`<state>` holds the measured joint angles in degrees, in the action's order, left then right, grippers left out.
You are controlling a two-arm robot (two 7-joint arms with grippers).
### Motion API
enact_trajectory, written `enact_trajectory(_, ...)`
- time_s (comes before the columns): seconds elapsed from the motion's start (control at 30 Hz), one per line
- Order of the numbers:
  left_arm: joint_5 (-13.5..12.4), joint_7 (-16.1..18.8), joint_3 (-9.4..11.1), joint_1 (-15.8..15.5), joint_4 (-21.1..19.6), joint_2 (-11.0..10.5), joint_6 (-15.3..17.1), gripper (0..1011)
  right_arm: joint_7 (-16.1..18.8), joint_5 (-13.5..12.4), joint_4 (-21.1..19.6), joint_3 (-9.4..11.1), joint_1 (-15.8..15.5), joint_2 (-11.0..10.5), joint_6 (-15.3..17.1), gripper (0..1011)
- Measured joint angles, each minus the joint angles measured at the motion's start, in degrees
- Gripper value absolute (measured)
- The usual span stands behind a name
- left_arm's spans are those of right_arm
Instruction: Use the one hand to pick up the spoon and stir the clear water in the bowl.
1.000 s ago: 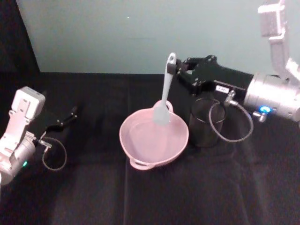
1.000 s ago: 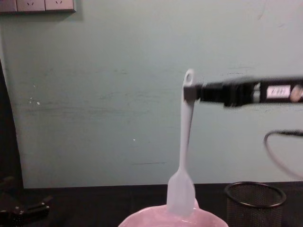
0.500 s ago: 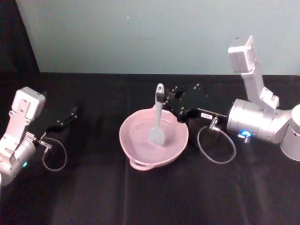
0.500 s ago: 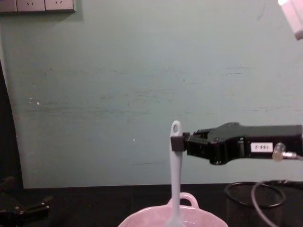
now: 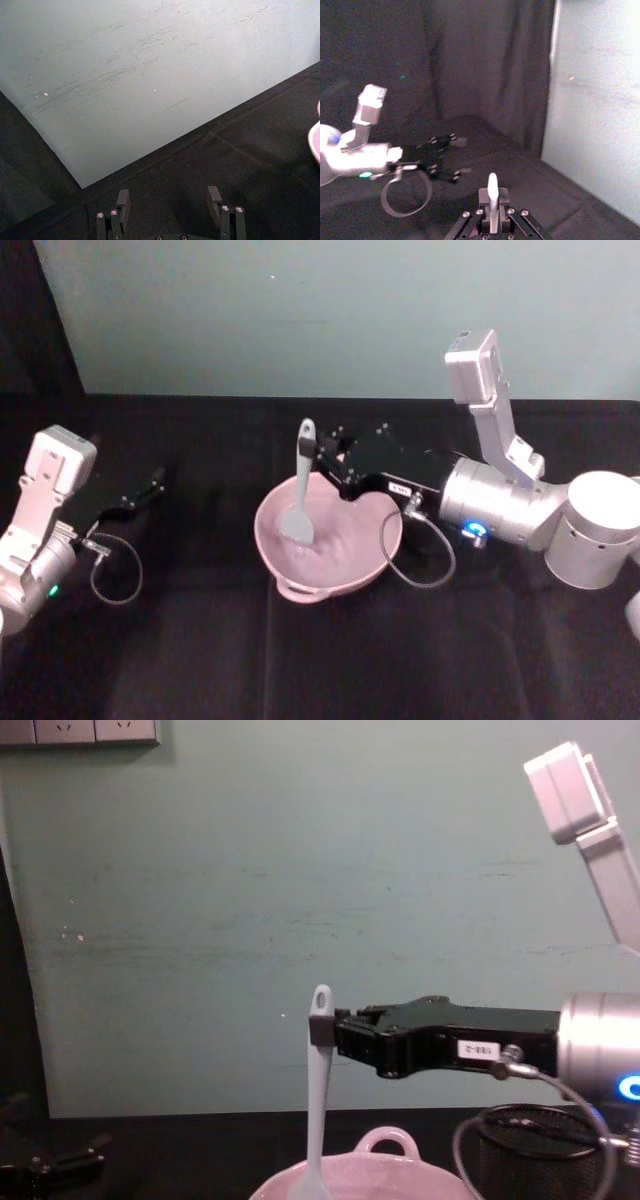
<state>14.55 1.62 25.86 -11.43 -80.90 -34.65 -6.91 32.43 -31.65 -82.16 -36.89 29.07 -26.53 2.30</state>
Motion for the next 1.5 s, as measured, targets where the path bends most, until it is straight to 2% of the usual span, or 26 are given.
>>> enact_trajectory(0.2,0.0,0.0,0.0,0.0,0.0,0.0,0.0,1011,-3.37,3.27,3.77,0.71,0.69,3.02,-3.98,106)
enact_trajectory(0.3,0.0,0.0,0.0,0.0,0.0,0.0,0.0,1011,-5.7,6.25,5.97,1.07,1.33,4.01,-6.03,106)
enact_trajectory(0.43,0.0,0.0,0.0,0.0,0.0,0.0,0.0,1011,-6.53,7.89,6.51,1.69,1.52,3.61,-6.47,106)
enact_trajectory(0.5,0.0,0.0,0.0,0.0,0.0,0.0,0.0,1011,-6.44,8.25,5.69,2.29,1.2,2.62,-6.39,106)
enact_trajectory(0.53,0.0,0.0,0.0,0.0,0.0,0.0,0.0,1011,-6.44,8.25,5.69,2.29,1.2,2.62,-6.39,106)
enact_trajectory(0.6,0.0,0.0,0.0,0.0,0.0,0.0,0.0,1011,-5.92,8.2,3.96,3.02,0.42,1.31,-5.83,106)
enact_trajectory(0.7,0.0,0.0,0.0,0.0,0.0,0.0,0.0,1011,-4.32,7.13,-0.12,4.37,-1.5,-1.08,-4.42,106)
enact_trajectory(0.87,0.0,0.0,0.0,0.0,0.0,0.0,0.0,1011,-2.19,5.06,-4.63,5.59,-4.08,-2.98,-2.73,106)
enact_trajectory(1.0,0.0,0.0,0.0,0.0,0.0,0.0,0.0,1011,-0.46,3.08,-7.12,6.06,-6.0,-3.41,-0.73,106)
enact_trajectory(1.13,0.0,0.0,0.0,0.0,0.0,0.0,0.0,1011,0.59,1.34,-7.98,5.72,-7.16,-2.68,1.05,106)
enact_trajectory(1.27,0.0,0.0,0.0,0.0,0.0,0.0,0.0,1011,0.86,0.48,-7.26,4.88,-7.27,-0.84,1.53,106)
enact_trajectory(1.4,0.0,0.0,0.0,0.0,0.0,0.0,0.0,1011,0.32,0.55,-5.13,4.43,-6.43,1.33,0.63,106)
enact_trajectory(1.5,0.0,0.0,0.0,0.0,0.0,0.0,0.0,1011,-1.14,1.93,-2.56,4.24,-5.52,3.36,-1.25,106)
